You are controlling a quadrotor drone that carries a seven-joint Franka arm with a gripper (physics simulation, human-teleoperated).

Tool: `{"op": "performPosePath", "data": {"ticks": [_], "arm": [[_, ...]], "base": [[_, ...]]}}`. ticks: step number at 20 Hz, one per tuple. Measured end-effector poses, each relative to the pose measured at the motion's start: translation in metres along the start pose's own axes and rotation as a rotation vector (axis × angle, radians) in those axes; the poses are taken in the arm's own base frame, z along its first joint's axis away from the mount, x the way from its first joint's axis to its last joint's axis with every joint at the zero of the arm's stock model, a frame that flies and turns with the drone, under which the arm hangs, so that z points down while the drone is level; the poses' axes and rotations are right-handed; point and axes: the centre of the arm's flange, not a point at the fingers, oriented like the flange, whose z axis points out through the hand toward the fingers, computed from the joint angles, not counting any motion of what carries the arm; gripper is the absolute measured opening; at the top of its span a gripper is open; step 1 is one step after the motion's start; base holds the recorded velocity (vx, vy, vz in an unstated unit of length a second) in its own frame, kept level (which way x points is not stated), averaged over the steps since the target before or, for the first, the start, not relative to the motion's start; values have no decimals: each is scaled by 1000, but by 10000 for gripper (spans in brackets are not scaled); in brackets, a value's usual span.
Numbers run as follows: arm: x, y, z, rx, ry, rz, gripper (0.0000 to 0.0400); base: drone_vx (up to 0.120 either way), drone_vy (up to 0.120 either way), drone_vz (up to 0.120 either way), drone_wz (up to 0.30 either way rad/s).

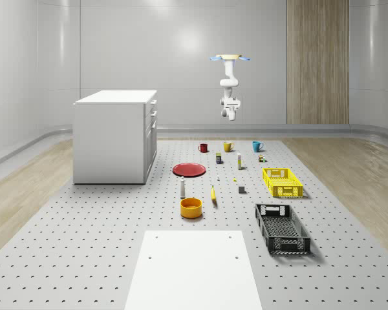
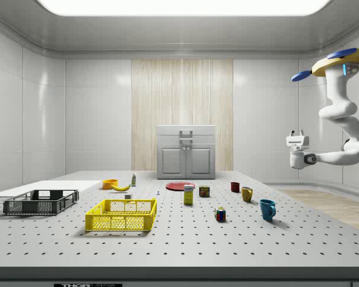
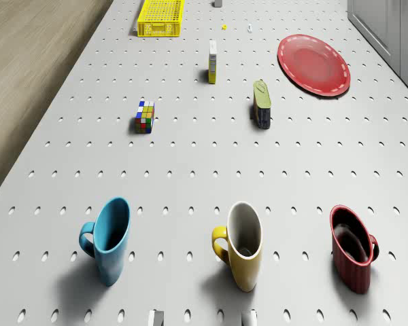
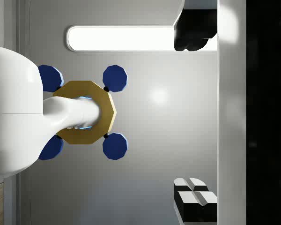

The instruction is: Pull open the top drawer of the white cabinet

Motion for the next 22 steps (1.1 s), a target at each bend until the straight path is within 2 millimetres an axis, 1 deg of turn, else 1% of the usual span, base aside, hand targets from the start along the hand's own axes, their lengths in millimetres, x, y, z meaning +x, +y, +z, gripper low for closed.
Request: {"op": "performPosePath", "data": {"ticks": [2,4,10,11,12,13,15,16,17,19,22], "arm": [[-2,2,-15,1,1,0,350],[-2,3,-30,2,2,0,332],[-1,1,-66,6,6,0,311],[2,4,-71,39,-27,3,310],[12,14,-73,148,-138,4,310],[24,25,-71,266,-258,3,312],[43,43,-60,481,-475,3,313],[50,50,-53,573,-569,2,313],[56,55,-46,655,-651,2,313],[63,62,-33,787,-784,1,311],[68,67,-18,920,-918,0,309]], "base": [[0,0,0,0],[0,0,0,0],[0,0,0,0],[0,0,0,0],[0,0,0,0],[0,0,0,0],[20,-120,0,0],[120,-120,0,0],[120,-120,0,0],[120,-120,100,0],[120,-120,120,0]]}}
